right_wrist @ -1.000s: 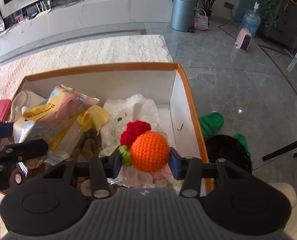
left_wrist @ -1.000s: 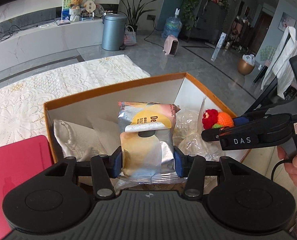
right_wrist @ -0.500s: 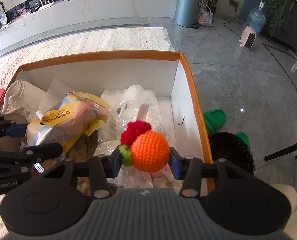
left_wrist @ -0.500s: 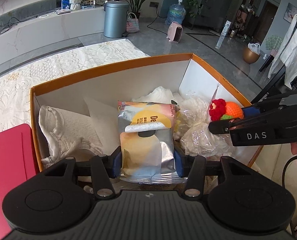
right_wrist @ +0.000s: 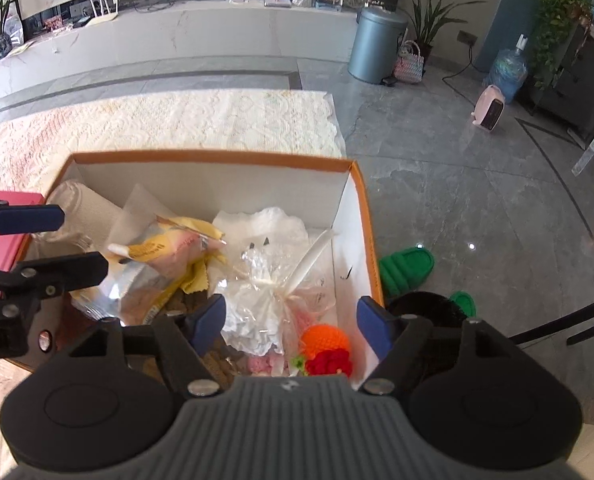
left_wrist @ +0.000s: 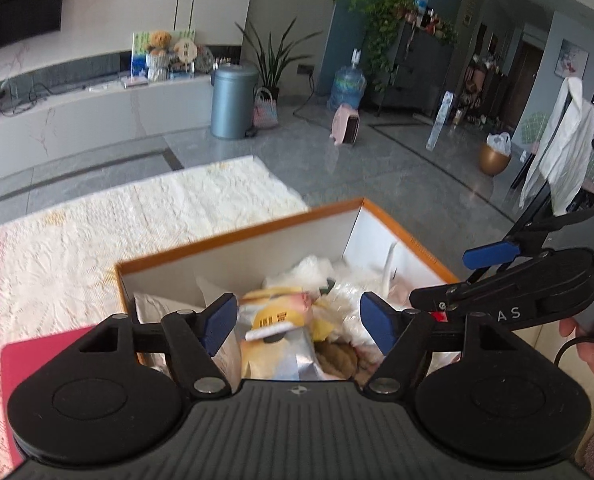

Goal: Organize soft objects

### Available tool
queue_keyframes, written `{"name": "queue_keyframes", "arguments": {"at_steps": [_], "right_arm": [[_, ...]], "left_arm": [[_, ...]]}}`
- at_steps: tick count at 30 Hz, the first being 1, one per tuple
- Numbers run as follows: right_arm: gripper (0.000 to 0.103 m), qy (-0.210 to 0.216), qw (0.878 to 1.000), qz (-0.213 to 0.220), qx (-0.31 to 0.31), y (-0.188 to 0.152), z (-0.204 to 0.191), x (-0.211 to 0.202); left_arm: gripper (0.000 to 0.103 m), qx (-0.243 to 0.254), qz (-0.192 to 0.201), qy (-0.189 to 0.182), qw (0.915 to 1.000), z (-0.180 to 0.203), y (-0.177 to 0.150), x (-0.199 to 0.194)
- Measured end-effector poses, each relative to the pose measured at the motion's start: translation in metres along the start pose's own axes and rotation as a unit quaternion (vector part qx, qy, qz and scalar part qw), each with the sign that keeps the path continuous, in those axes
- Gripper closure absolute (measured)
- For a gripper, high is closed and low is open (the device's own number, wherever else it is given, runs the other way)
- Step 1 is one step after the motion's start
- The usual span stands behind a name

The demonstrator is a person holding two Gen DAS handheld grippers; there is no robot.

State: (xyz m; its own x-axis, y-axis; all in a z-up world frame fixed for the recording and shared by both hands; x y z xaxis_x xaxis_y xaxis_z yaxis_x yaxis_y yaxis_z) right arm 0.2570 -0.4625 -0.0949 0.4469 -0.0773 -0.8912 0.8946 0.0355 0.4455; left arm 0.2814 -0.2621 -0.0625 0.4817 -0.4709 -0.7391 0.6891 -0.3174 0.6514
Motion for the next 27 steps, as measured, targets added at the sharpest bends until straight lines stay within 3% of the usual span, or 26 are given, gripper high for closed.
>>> {"name": "queue_keyframes", "arguments": {"at_steps": [6, 18, 24, 27], "right_arm": [[0.014, 0.006, 0.999, 0.046, 0.006, 0.004, -0.006, -0.053], [0.011, 0.048, 0.987, 0.147, 0.043, -0.021, -0.034, -0.157], [0.01, 0.033, 0.971, 0.224, 0.074, -0.046, -0.048, -0.196], [0.005, 0.029, 0.961, 0.263, 0.08, -0.062, -0.064, -0.206]], "left_arm": [[0.019, -0.003, 0.05, 0.002, 0.9987, 0.006, 0.014, -0.053], [0.016, 0.0, 0.134, 0.024, 0.9907, 0.001, 0.0, -0.154], [0.017, -0.005, 0.167, 0.075, 0.9831, -0.008, -0.028, -0.173], [0.02, 0.003, 0.177, 0.106, 0.9786, -0.009, -0.047, -0.176]]}}
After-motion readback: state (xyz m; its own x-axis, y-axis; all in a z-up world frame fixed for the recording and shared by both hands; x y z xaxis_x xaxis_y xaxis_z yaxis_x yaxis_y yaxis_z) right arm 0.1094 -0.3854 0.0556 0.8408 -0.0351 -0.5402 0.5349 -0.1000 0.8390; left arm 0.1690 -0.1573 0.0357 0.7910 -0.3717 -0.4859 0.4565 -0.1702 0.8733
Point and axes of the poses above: each gripper's, at about its wrist camera, not at the fingertips, and x roughly the way its jaws point, z to its right, y to its top, the point moved 9 cm from there along x, roughly the way its jaws point, and after that the axes turned 8 degrees about -z, right-handed, at the moved point
